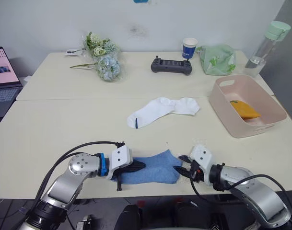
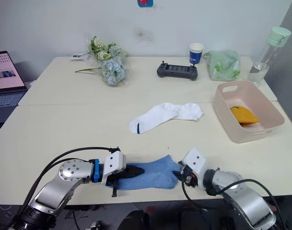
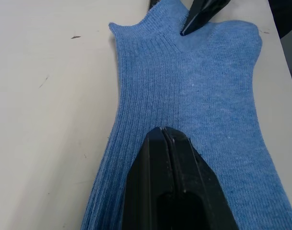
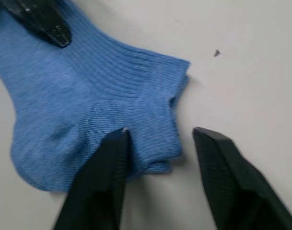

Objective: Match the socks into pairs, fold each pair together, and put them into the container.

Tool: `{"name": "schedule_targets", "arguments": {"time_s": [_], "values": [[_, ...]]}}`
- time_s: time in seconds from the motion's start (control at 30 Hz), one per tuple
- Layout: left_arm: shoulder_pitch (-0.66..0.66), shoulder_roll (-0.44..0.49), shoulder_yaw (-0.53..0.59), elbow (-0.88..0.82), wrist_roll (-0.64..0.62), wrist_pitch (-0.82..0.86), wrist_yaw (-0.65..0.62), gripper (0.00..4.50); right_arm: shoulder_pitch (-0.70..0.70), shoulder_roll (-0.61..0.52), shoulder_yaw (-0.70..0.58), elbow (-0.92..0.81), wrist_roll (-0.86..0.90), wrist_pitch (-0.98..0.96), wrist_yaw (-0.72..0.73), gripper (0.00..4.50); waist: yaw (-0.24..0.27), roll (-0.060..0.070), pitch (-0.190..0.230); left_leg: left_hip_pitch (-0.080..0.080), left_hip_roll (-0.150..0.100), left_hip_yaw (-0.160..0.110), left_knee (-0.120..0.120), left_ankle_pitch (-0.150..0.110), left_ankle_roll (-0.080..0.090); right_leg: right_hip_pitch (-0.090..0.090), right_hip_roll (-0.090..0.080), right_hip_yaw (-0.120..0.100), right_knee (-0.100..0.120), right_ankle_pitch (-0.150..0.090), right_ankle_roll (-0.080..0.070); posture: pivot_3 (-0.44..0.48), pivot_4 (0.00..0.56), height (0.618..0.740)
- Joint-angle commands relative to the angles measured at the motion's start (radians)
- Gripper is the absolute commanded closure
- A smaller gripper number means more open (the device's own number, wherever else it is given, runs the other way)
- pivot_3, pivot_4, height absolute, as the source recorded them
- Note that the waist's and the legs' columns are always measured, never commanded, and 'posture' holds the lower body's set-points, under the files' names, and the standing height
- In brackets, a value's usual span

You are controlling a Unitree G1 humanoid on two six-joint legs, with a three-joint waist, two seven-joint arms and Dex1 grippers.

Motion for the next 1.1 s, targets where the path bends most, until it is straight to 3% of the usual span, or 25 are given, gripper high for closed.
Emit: {"name": "schedule_targets", "arguments": {"time_s": [0.03, 0.1, 0.23, 0.4, 0.6, 0.73, 0.83, 1.1], "values": [[-0.001, 0.006, 0.046, -0.048, -0.029, 0.038, 0.019, 4.50, 0.013, -0.014, 0.001, 0.016, -0.022, -0.048, 0.031, 3.89, 0.000, 0.000, 0.000, 0.000, 0.000, 0.000, 0.000, 0.000, 0.000, 0.000, 0.000, 0.000, 0.000, 0.000, 0.000, 0.000, 0.150, 0.740], [-0.015, 0.000, 0.055, -0.084, -0.056, 0.077, 0.026, 4.50, 0.012, -0.006, -0.034, 0.033, -0.003, -0.050, 0.037, 4.48, 0.000, 0.000, 0.000, 0.000, 0.000, 0.000, 0.000, 0.000, 0.000, 0.000, 0.000, 0.000, 0.000, 0.000, 0.000, 0.000, 0.150, 0.740], [-0.053, -0.008, 0.050, -0.125, -0.077, 0.125, 0.028, 4.50, 0.005, -0.003, -0.122, 0.061, 0.067, -0.031, 0.071, 4.48, 0.001, -0.001, 0.000, 0.000, 0.000, 0.000, 0.000, 0.000, 0.000, 0.000, 0.000, 0.000, 0.000, 0.000, 0.000, 0.000, 0.150, 0.740], [-0.109, -0.030, 0.024, -0.141, -0.105, 0.205, 0.028, 4.50, -0.014, -0.077, -0.234, 0.048, 0.158, 0.031, 0.157, 4.48, 0.003, -0.001, 0.001, -0.001, -0.001, 0.001, 0.001, 0.000, 0.000, 0.001, 0.000, 0.000, 0.000, 0.000, 0.000, 0.000, 0.150, 0.740], [-0.145, -0.050, -0.041, -0.085, -0.051, 0.183, 0.020, 4.50, -0.051, -0.180, -0.338, 0.002, 0.250, 0.090, 0.237, 4.48, 0.001, -0.001, 0.001, -0.001, 0.000, 0.001, 0.000, 0.000, 0.000, 0.000, 0.000, 0.000, 0.000, 0.000, 0.000, 0.000, 0.150, 0.740], [-0.156, -0.081, -0.094, -0.010, -0.010, 0.159, 0.024, 4.50, -0.098, -0.194, -0.336, -0.064, 0.328, 0.165, 0.250, 4.48, 0.000, -0.002, 0.001, 0.000, 0.000, 0.001, 0.000, 0.000, 0.000, 0.001, 0.001, 0.000, 0.000, 0.000, 0.000, 0.000, 0.150, 0.740], [-0.152, -0.089, -0.114, 0.057, 0.025, 0.126, 0.025, 4.50, -0.146, -0.156, -0.309, -0.103, 0.388, 0.237, 0.216, 4.48, 0.001, -0.003, 0.002, -0.001, 0.000, 0.000, 0.001, 0.000, 0.000, 0.001, 0.001, 0.000, 0.000, 0.000, 0.000, 0.000, 0.150, 0.740], [-0.133, -0.097, -0.099, 0.091, 0.029, 0.093, 0.038, 4.50, -0.287, 0.072, -0.164, -0.094, 0.498, 0.441, 0.047, 4.48, 0.001, -0.003, 0.002, 0.000, 0.000, 0.000, 0.001, 0.000, 0.000, 0.001, 0.000, 0.000, 0.000, 0.000, 0.000, 0.000, 0.150, 0.740]]}}
